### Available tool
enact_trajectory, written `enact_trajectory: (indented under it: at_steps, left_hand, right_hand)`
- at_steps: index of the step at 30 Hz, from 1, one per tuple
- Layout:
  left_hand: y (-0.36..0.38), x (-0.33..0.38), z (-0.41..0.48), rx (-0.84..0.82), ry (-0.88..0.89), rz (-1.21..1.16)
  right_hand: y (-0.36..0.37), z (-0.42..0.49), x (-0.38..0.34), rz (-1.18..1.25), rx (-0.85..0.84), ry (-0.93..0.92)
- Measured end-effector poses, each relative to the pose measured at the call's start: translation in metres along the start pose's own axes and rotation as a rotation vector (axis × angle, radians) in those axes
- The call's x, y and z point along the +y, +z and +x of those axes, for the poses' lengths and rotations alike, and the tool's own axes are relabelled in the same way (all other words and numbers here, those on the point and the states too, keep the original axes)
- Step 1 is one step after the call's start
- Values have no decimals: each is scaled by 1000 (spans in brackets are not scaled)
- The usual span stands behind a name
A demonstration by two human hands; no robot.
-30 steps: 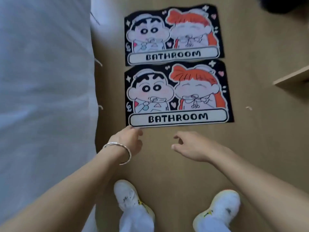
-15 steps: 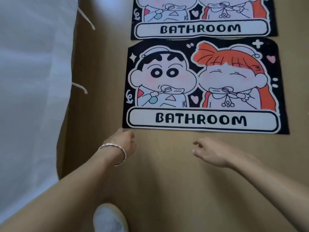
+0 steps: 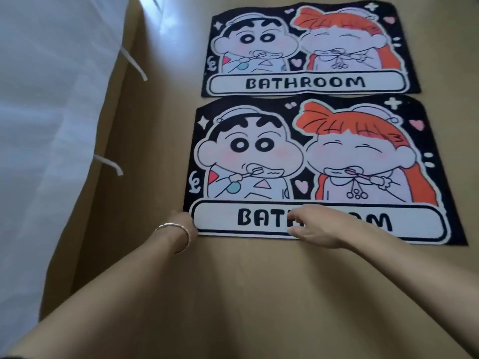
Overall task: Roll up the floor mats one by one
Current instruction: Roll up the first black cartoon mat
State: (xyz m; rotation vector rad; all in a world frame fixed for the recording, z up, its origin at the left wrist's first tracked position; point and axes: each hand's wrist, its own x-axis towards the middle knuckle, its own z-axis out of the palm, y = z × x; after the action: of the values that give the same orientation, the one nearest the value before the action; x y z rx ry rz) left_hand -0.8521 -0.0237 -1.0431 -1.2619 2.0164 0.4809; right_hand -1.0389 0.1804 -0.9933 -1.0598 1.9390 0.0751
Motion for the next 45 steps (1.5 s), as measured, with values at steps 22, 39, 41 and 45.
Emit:
enact_trajectory:
  at_steps: [22, 39, 41, 45]
  left_hand:
    - [157, 176, -191, -811, 675, -501]
    - [113, 160, -119, -110, 1417, 1029]
    - [120, 149, -118, -89, 1453, 1064]
    - [128, 135, -117, -52, 1476, 1014]
  right_hand:
    - [84, -104, 106, 350, 76, 398]
    - [209, -155, 62, 391, 170, 426]
    - [207, -148, 52, 347, 182, 398]
    - [208, -136, 42, 210, 167, 375]
